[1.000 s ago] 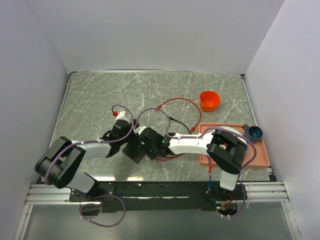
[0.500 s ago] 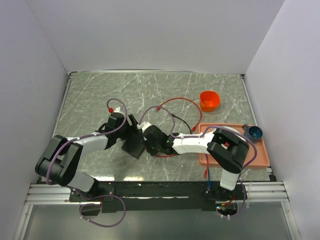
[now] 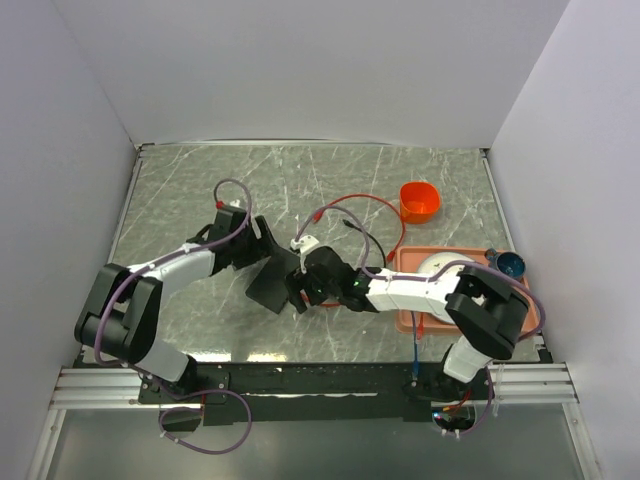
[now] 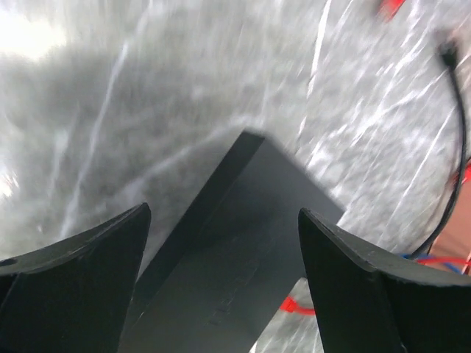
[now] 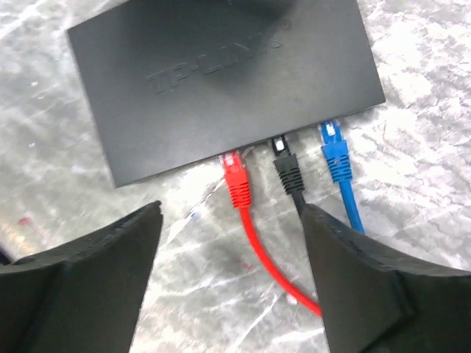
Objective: Insert the plug into the switch port
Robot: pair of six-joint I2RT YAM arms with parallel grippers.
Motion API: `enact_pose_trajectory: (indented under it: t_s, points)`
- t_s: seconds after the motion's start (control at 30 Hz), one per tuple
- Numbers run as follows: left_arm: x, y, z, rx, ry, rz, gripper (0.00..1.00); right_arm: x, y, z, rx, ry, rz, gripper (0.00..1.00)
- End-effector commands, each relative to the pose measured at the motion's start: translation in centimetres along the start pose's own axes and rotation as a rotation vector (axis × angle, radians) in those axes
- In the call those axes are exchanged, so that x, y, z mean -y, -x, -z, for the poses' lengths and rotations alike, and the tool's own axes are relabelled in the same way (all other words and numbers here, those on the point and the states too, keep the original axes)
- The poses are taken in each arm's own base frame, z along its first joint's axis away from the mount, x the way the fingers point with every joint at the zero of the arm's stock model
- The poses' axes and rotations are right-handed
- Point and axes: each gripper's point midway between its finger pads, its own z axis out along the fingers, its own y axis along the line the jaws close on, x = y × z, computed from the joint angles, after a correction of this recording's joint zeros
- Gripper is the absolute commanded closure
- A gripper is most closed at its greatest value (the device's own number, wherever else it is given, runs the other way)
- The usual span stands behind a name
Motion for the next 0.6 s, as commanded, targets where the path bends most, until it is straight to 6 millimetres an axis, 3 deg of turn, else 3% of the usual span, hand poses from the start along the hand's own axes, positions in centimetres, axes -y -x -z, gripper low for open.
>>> enact_pose_trajectory:
  t_s: [0.0, 0.17, 0.3, 0.37, 0.4, 0.43, 0.5, 0.57]
  points:
    - [1.6, 3.9, 0.6, 0.069, 0.023, -0.083, 0.12, -0.7, 1.7, 1.7, 0.010, 0.025, 0.016, 0.13]
    - [3.7, 6.1, 0.1, 0.083, -0.014, -0.146, 0.14, -0.1, 3.3, 4.4, 0.088, 0.003, -0.007, 0.11]
    - [6.0, 8.2, -0.5, 0.096, -0.047, -0.189, 0.15, 1.9, 4.8, 7.2, 0.168, -0.084, -0.053, 0.10]
    - [6.1, 7.7, -1.6, 0.060, -0.017, -0.218, 0.15, 3.3, 6.3, 9.1, 0.232, -0.118, -0.108, 0.11]
    - [7.3, 8.8, -1.7, 0.079, -0.023, -0.234, 0.15, 4.0, 6.1, 9.6, 0.241, -0.134, -0.124, 0.11]
    - [7.6, 8.1, -2.7, 0.056, -0.009, -0.253, 0.15, 4.5, 6.8, 11.0, 0.283, -0.147, -0.144, 0.11]
    - [9.0, 8.7, -3.1, 0.066, -0.002, -0.281, 0.15, 5.9, 6.7, 12.0, 0.313, -0.176, -0.181, 0.12]
    - [9.7, 7.7, -4.8, 0.030, 0.001, -0.303, 0.16, 6.6, 7.2, 13.7, 0.366, -0.186, -0.205, 0.12]
